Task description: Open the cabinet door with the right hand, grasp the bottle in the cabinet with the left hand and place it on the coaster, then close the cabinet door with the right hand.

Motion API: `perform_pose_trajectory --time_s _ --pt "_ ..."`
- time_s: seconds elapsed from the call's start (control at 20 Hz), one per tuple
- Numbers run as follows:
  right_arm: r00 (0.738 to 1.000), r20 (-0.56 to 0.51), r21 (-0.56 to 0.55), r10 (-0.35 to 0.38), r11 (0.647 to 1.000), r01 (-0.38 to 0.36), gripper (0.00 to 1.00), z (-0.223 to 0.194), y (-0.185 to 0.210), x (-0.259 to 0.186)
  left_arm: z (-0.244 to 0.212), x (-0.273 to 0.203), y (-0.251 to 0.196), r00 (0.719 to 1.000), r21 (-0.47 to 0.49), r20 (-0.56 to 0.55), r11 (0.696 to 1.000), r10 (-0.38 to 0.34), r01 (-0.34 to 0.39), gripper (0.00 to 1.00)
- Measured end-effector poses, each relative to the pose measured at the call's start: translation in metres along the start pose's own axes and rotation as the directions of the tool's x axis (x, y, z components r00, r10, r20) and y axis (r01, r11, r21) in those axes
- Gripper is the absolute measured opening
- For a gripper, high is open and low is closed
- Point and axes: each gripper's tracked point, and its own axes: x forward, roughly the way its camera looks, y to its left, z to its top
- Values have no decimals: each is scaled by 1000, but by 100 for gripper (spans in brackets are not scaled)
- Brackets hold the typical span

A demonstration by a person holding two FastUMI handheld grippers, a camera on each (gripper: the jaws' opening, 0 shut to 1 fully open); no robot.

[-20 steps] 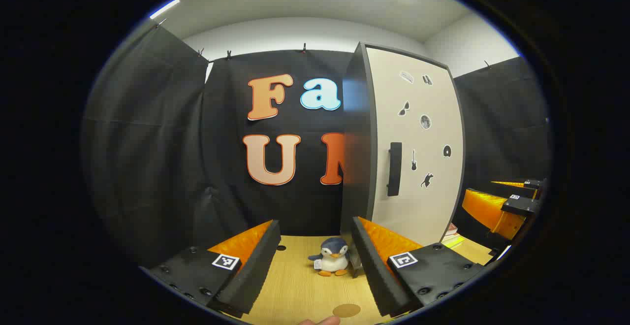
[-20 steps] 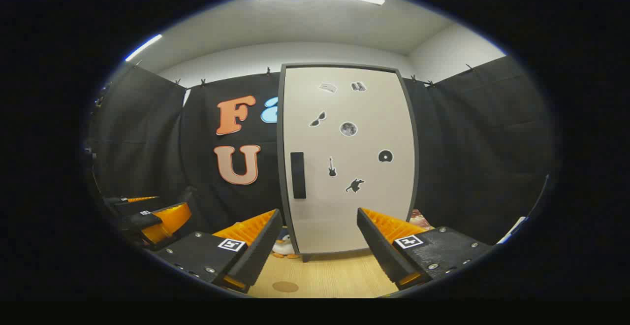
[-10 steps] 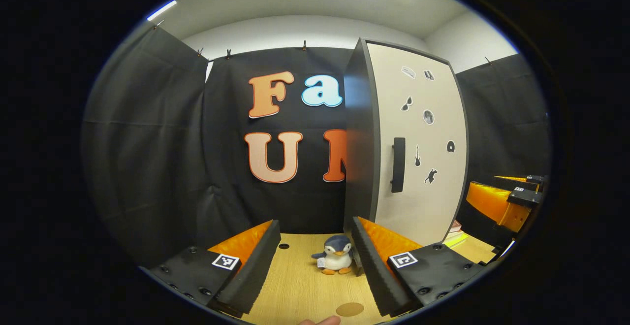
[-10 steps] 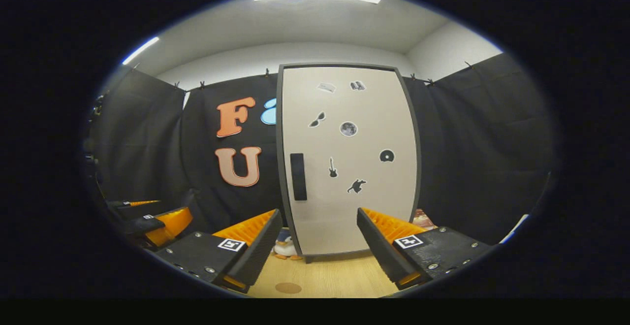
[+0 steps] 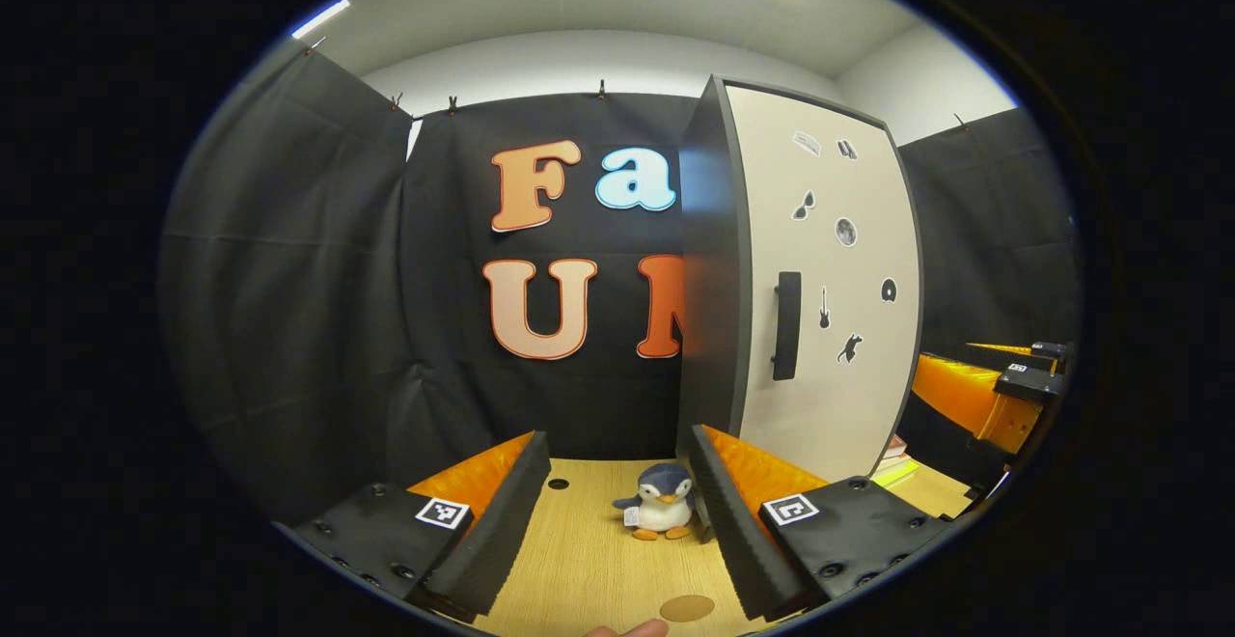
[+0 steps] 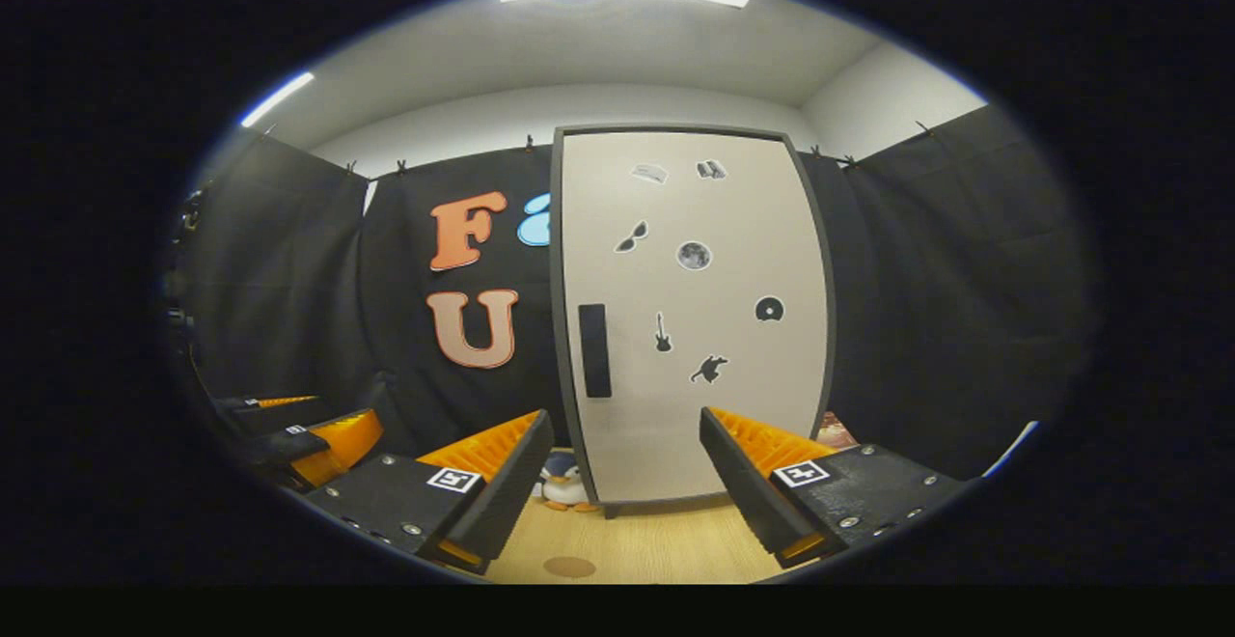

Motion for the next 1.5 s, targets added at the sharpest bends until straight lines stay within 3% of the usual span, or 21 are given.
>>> perform_pose_trajectory --time_s 0.85,1.5 --pt "1000 6 -10 22 1000 -22 94 5 17 34 -5 15 7 1000 -5 -6 1000 1 -1 95" --pt "999 22 -38 35 999 -34 95 8 43 164 -16 31 31 1000 -9 -15 1000 1 -1 95"
